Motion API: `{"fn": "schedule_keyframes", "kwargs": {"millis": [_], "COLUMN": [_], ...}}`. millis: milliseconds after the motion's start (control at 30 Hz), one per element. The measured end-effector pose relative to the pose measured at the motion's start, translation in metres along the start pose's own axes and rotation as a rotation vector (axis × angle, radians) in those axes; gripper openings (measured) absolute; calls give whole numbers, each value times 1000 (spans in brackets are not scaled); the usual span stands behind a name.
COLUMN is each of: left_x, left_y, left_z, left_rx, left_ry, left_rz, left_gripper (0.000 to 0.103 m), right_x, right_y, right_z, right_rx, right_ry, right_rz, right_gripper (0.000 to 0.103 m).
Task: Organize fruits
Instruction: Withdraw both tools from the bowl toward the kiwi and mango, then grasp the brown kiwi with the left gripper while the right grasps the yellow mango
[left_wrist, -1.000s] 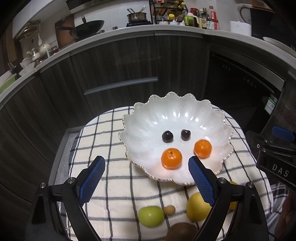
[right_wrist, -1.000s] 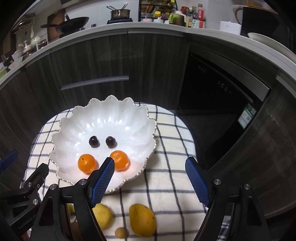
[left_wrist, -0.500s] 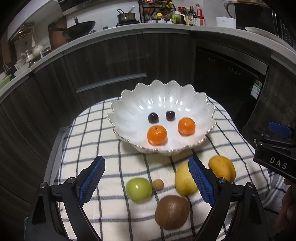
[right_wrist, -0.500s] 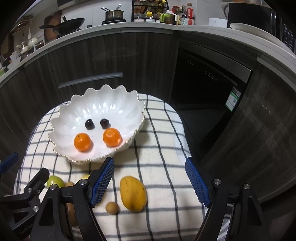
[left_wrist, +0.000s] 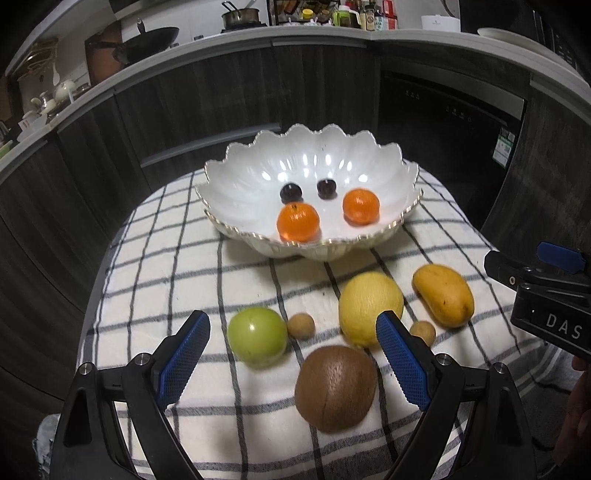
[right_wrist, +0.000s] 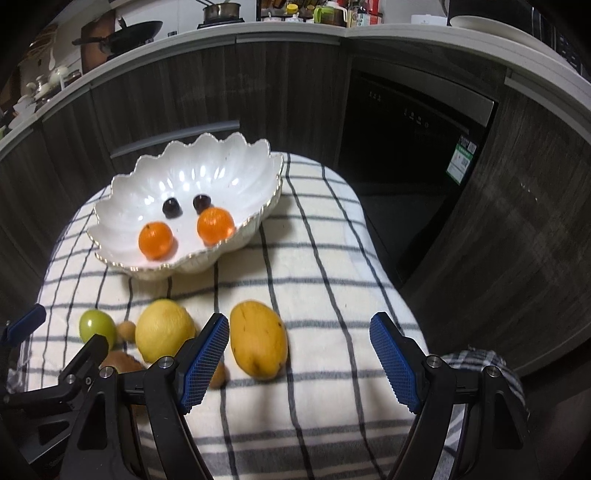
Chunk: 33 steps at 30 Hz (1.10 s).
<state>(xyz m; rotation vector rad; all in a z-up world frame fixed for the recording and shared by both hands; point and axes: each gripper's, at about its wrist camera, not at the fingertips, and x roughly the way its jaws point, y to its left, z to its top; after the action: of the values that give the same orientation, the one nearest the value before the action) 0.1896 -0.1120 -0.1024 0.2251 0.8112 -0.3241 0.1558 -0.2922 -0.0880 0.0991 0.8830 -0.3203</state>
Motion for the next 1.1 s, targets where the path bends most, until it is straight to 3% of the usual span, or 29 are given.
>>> {"fn": "schedule_keyframes", "kwargs": {"millis": [333, 1100], "left_x": [16, 35], "left_y": [-7, -16], "left_z": [-23, -39], "left_rx": [22, 13], "left_ry": [51, 102], "left_rz": [-18, -79], "left_gripper": [92, 89], "right_x": [10, 23], "right_y": [0, -1], "right_z": [-23, -31], "right_rx": [-4, -6], "right_ry": [47, 89], "right_rz": [2, 1], "right_gripper": [79, 79]}}
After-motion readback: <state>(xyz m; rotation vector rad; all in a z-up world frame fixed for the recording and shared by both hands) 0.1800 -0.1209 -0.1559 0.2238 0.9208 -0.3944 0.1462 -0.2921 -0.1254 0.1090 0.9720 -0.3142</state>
